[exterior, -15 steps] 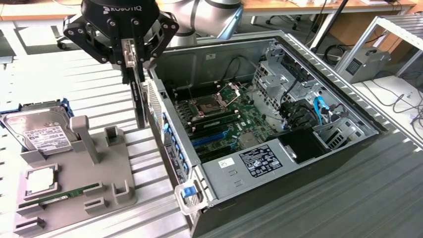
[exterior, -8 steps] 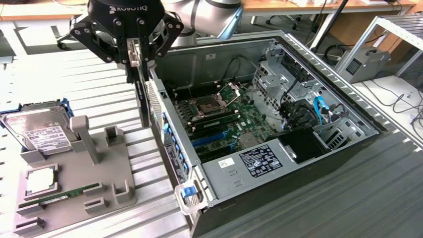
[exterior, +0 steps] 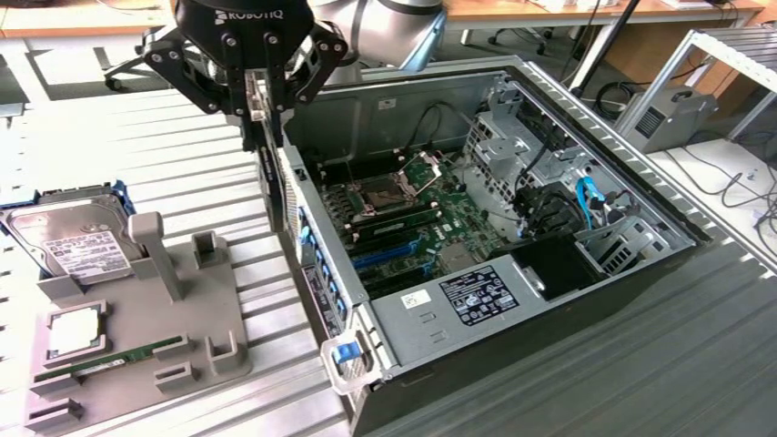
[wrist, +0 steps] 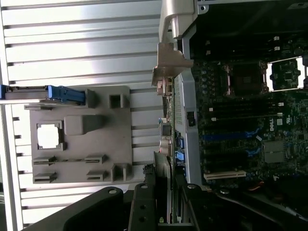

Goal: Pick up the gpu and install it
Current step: 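Pick up the gpu and move the gpu toward the slot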

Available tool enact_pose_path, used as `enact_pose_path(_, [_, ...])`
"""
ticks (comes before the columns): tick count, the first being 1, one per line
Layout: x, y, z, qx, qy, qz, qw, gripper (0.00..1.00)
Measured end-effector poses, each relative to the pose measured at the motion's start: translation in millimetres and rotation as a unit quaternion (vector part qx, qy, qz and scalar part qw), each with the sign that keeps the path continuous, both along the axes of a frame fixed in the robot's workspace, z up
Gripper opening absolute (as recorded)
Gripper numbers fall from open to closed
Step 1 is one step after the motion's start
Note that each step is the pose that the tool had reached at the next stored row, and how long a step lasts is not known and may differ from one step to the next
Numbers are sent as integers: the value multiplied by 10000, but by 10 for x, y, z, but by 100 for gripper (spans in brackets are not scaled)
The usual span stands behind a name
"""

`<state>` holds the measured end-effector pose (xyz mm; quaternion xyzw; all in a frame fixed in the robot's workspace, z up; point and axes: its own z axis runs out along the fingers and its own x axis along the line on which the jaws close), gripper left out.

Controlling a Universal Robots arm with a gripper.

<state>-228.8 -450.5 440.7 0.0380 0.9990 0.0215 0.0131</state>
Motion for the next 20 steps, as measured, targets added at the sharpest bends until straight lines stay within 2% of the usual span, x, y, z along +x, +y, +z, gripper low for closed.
enact_pose_path(20, [204,0,0,0,0,0,10000,26])
